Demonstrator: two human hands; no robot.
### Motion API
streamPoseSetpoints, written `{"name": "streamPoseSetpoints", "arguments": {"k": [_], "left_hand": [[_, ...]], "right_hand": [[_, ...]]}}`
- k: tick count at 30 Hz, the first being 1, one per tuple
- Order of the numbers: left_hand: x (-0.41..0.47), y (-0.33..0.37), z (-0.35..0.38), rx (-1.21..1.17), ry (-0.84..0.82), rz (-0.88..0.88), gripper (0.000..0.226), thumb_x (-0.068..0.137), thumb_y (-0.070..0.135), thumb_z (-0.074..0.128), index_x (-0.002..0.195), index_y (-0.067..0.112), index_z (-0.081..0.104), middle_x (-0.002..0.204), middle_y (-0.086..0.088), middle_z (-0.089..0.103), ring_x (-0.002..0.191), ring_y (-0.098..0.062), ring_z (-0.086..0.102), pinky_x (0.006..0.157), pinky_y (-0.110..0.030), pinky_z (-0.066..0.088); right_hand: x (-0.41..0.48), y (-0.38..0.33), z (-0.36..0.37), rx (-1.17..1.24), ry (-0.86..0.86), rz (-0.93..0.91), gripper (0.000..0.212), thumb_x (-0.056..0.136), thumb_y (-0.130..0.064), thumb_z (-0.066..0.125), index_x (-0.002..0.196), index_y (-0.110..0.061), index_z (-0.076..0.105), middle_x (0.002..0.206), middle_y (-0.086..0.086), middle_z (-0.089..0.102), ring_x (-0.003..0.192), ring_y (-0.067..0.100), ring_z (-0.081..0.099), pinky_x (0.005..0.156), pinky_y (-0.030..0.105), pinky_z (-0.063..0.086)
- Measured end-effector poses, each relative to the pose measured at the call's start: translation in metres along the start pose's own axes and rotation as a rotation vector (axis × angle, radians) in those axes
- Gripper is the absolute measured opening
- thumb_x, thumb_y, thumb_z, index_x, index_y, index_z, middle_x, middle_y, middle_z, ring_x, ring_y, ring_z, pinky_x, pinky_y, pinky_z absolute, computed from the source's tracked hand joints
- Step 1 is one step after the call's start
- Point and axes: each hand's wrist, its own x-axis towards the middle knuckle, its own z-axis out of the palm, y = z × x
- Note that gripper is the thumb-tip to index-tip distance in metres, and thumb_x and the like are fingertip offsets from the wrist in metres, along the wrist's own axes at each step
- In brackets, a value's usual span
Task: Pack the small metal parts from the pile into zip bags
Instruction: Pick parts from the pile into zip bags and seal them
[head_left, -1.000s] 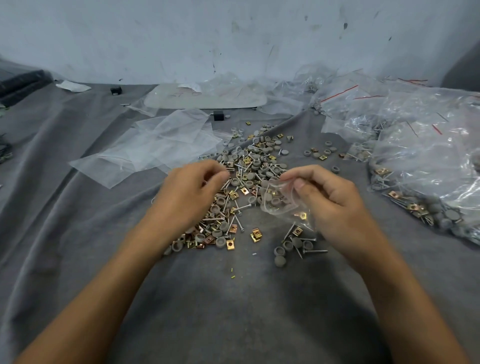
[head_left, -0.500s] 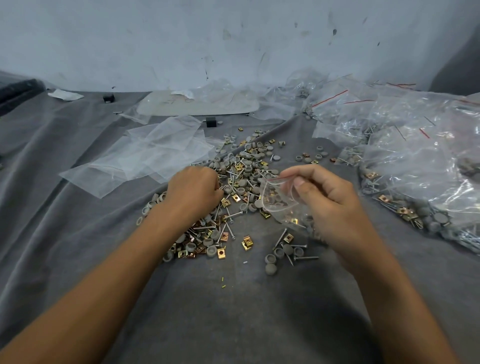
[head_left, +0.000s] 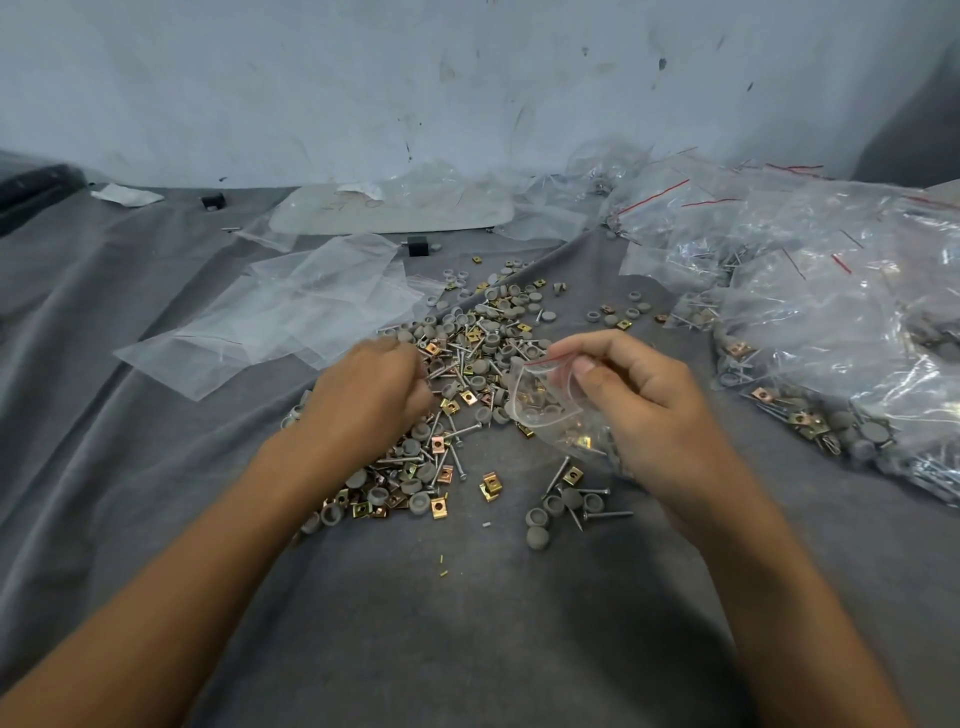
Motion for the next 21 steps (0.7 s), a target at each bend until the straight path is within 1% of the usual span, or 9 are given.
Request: {"name": "streamPoseSetpoints", "arguments": {"k": [2, 5, 7, 9, 11, 12, 16, 19, 21], "left_hand": [[-0.010, -0.005, -0.004, -0.097, 0.028, -0.023, 0.008, 0.100, 0.026, 0.050, 0.099, 0.021, 0.056, 0.097, 0.005, 0.056, 0.092, -0.017, 0.050, 0.074, -0.034, 0.039], [-0.026, -0.006, -0.014, -0.242, 0.047, 0.004, 0.004, 0.104, 0.027, 0.048, 0.102, 0.027, 0.051, 0.089, 0.009, 0.058, 0.082, -0.011, 0.053, 0.065, -0.031, 0.038], [-0.033, 0.003, -0.024, -0.312, 0.059, 0.046, 0.003, 0.103, 0.030, 0.048, 0.102, 0.032, 0.049, 0.085, 0.012, 0.059, 0.076, -0.004, 0.053, 0.060, -0.026, 0.036], [-0.039, 0.015, -0.035, -0.354, 0.091, 0.098, 0.003, 0.102, 0.033, 0.050, 0.102, 0.035, 0.053, 0.084, 0.016, 0.058, 0.076, 0.004, 0.053, 0.059, -0.016, 0.034], [-0.043, 0.027, -0.046, -0.377, 0.130, 0.160, 0.005, 0.099, 0.033, 0.056, 0.101, 0.035, 0.060, 0.082, 0.019, 0.057, 0.077, 0.011, 0.052, 0.063, -0.010, 0.037], [-0.044, 0.032, -0.049, -0.378, 0.139, 0.182, 0.005, 0.098, 0.033, 0.059, 0.101, 0.034, 0.063, 0.081, 0.020, 0.057, 0.076, 0.012, 0.051, 0.064, -0.008, 0.036], [-0.047, 0.045, -0.044, -0.357, 0.105, 0.234, 0.010, 0.095, 0.034, 0.064, 0.103, 0.032, 0.070, 0.077, 0.021, 0.057, 0.074, 0.008, 0.052, 0.063, -0.013, 0.033], [-0.048, 0.046, -0.037, -0.432, 0.048, 0.225, 0.021, 0.094, 0.045, 0.061, 0.113, 0.036, 0.066, 0.076, 0.019, 0.061, 0.073, 0.002, 0.058, 0.062, -0.018, 0.040], [-0.045, 0.038, -0.033, -0.506, 0.055, 0.169, 0.018, 0.096, 0.045, 0.058, 0.113, 0.039, 0.062, 0.082, 0.018, 0.064, 0.073, -0.002, 0.061, 0.062, -0.019, 0.043]], "right_hand": [[0.000, 0.001, 0.001, -0.003, -0.009, 0.004, 0.032, 0.103, -0.008, 0.053, 0.099, -0.031, 0.075, 0.096, -0.004, 0.075, 0.097, 0.014, 0.070, 0.085, 0.022, 0.053], [-0.001, 0.001, 0.002, -0.006, -0.014, 0.001, 0.032, 0.104, -0.008, 0.053, 0.099, -0.031, 0.075, 0.094, -0.003, 0.074, 0.094, 0.015, 0.069, 0.082, 0.022, 0.053], [-0.001, 0.001, 0.003, -0.018, -0.009, 0.008, 0.032, 0.104, -0.009, 0.053, 0.099, -0.031, 0.075, 0.094, -0.002, 0.075, 0.096, 0.020, 0.069, 0.086, 0.031, 0.054], [-0.002, 0.001, 0.004, -0.034, -0.018, 0.013, 0.032, 0.104, -0.010, 0.053, 0.100, -0.032, 0.075, 0.096, -0.004, 0.075, 0.097, 0.020, 0.069, 0.090, 0.038, 0.055], [-0.003, 0.001, 0.005, -0.046, -0.020, 0.014, 0.031, 0.104, -0.010, 0.053, 0.101, -0.032, 0.075, 0.097, -0.003, 0.075, 0.097, 0.021, 0.068, 0.088, 0.041, 0.054], [-0.003, 0.001, 0.005, -0.046, -0.017, 0.015, 0.030, 0.104, -0.010, 0.053, 0.102, -0.031, 0.075, 0.097, -0.002, 0.074, 0.097, 0.022, 0.068, 0.088, 0.041, 0.054], [-0.004, 0.000, 0.007, -0.046, -0.020, 0.016, 0.028, 0.104, -0.008, 0.053, 0.103, -0.026, 0.075, 0.097, -0.001, 0.075, 0.097, 0.019, 0.069, 0.089, 0.039, 0.053], [-0.004, 0.001, 0.007, -0.047, -0.019, 0.010, 0.028, 0.103, -0.008, 0.053, 0.102, -0.026, 0.075, 0.095, -0.004, 0.075, 0.094, 0.017, 0.069, 0.085, 0.031, 0.054], [-0.003, 0.001, 0.004, -0.049, -0.007, -0.001, 0.030, 0.103, -0.007, 0.053, 0.101, -0.027, 0.075, 0.093, -0.004, 0.075, 0.093, 0.017, 0.069, 0.082, 0.026, 0.053]]}}
